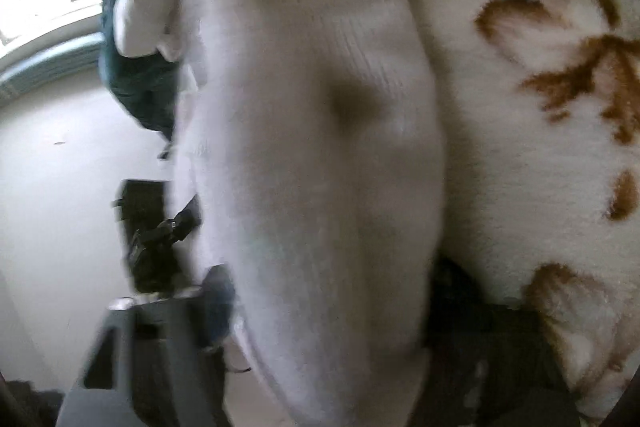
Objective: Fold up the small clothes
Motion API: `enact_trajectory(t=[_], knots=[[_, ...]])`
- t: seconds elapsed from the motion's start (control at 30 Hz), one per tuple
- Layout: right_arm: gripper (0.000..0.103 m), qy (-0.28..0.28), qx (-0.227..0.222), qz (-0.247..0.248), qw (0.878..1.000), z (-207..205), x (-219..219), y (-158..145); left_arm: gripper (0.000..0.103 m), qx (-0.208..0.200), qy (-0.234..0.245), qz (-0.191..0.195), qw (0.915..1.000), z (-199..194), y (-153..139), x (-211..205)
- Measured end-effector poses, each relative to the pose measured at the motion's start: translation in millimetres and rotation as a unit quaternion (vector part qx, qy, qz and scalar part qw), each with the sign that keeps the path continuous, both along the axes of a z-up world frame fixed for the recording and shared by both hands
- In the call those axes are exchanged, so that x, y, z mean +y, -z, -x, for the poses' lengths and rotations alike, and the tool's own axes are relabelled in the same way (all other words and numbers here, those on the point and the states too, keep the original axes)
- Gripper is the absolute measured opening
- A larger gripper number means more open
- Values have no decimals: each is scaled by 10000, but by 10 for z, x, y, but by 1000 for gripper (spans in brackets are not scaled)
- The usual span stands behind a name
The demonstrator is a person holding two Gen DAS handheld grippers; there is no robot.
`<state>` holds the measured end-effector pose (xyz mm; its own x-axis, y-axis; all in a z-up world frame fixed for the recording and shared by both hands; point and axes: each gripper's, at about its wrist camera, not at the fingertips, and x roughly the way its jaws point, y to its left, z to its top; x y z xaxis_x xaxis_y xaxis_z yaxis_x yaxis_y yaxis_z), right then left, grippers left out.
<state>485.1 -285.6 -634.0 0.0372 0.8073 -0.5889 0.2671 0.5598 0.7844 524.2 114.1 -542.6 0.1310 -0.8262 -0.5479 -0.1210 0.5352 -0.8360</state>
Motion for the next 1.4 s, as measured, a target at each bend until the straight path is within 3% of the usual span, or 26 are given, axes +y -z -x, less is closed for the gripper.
enact_trajectory(t=[0.07, 0.27, 0.43, 0.6, 0.77, 0.9, 1.07, 1.17, 1.3, 1.37, 1.4], knots=[[47, 124, -56, 9, 9999, 39, -32, -65, 34, -62, -61, -73, 9999, 42, -107, -10], [44, 174, -349, 180, 9991, 169, -67, -588, 34, -306, -2, -60, 9995, 215, -721, -139], [44, 188, -732, 94, 9971, 198, -187, -1310, 34, -621, 56, -105, 9980, 121, -1380, -225], [44, 249, -1268, 124, 9915, -5, -301, -2130, 34, -1151, 59, 85, 9933, -269, -2113, -487], [44, 408, -1721, 307, 9838, -669, -494, -2636, 34, -1478, 72, 112, 9889, -904, -2241, -553], [44, 576, -1767, 496, 9813, -1549, -534, -2553, 35, -1481, 71, -60, 9889, -1538, -1965, -718], [44, 569, -1429, 781, 9850, -2318, -533, -2018, 36, -1123, 301, -562, 9916, -2148, -1297, -864], [44, 471, -1143, 964, 9876, -2556, -526, -1659, 38, -847, 462, -800, 9921, -2247, -1002, -878], [47, 351, -1072, 1067, 9879, -2647, -479, -1496, 42, -772, 523, -859, 9919, -2238, -963, -833], [61, 233, -1053, 1232, 9865, -2656, -438, -1533, 43, -734, 480, -1031, 9908, -2214, -1034, -815], [61, 178, -1005, 1454, 9841, -2677, -425, -1539, 44, -795, 465, -1175, 9888, -2170, -1111, -808]])
